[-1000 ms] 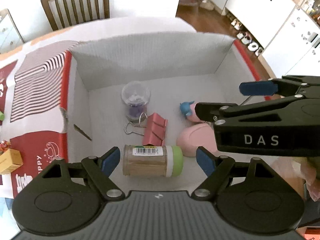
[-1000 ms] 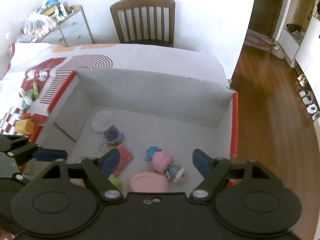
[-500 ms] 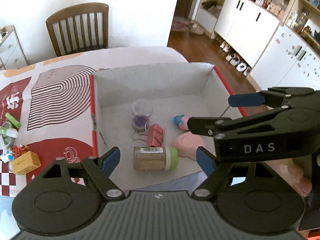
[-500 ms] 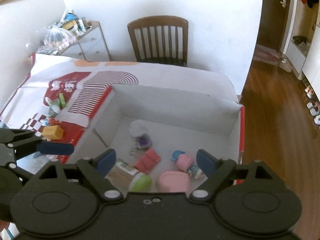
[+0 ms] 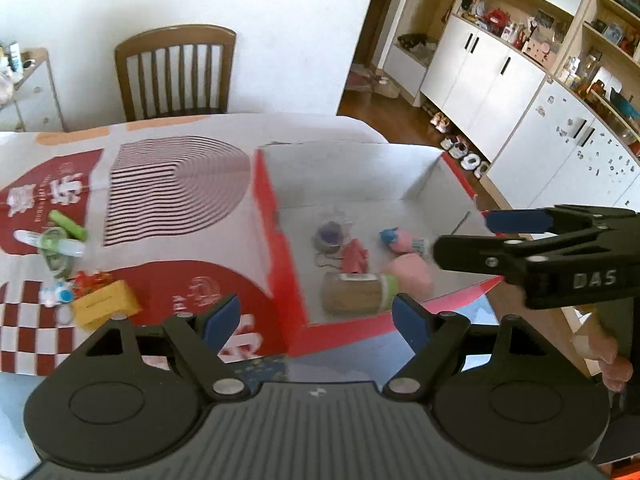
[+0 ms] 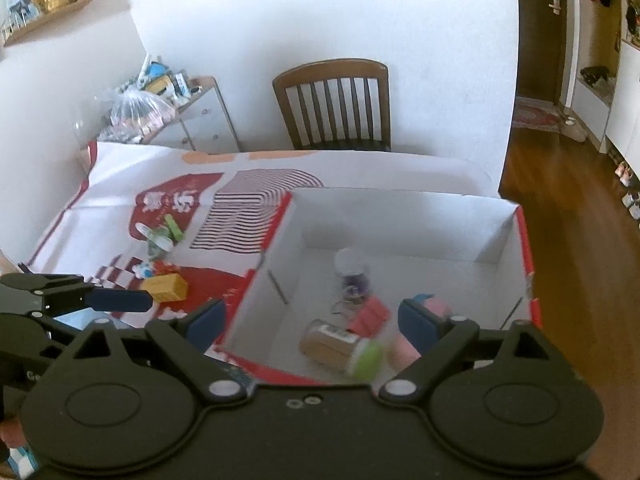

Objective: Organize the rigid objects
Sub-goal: 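Withdraw both open tools from the shoebox back toward the items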

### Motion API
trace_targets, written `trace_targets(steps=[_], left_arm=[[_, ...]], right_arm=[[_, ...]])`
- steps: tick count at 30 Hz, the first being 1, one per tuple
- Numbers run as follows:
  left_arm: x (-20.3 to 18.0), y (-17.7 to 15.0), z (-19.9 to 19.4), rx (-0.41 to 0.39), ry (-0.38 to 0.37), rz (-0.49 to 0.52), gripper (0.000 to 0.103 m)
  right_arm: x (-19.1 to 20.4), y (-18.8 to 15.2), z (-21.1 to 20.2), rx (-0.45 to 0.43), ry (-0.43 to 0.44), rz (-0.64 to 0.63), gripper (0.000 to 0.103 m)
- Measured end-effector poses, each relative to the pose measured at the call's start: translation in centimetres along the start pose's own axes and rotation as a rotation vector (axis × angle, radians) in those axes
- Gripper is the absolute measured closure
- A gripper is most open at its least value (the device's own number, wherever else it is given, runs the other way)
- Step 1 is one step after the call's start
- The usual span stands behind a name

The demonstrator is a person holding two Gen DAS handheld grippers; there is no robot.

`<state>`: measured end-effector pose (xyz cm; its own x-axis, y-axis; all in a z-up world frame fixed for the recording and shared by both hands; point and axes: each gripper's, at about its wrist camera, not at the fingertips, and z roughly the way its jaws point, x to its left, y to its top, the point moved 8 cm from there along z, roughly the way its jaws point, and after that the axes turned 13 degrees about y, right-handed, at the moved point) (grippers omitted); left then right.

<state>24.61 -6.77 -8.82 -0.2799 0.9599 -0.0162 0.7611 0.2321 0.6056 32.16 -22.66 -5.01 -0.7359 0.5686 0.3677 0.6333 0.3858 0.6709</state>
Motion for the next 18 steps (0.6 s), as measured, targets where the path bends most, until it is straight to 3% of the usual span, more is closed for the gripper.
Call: trace_targets(steps=[18], left_arm=[[13.2, -2.6, -1.7, -0.065, 0.004, -0.089, 0.016]], right_arm=[[11.2, -1.4, 4.3, -0.063, 0.067, -0.032, 0.000]])
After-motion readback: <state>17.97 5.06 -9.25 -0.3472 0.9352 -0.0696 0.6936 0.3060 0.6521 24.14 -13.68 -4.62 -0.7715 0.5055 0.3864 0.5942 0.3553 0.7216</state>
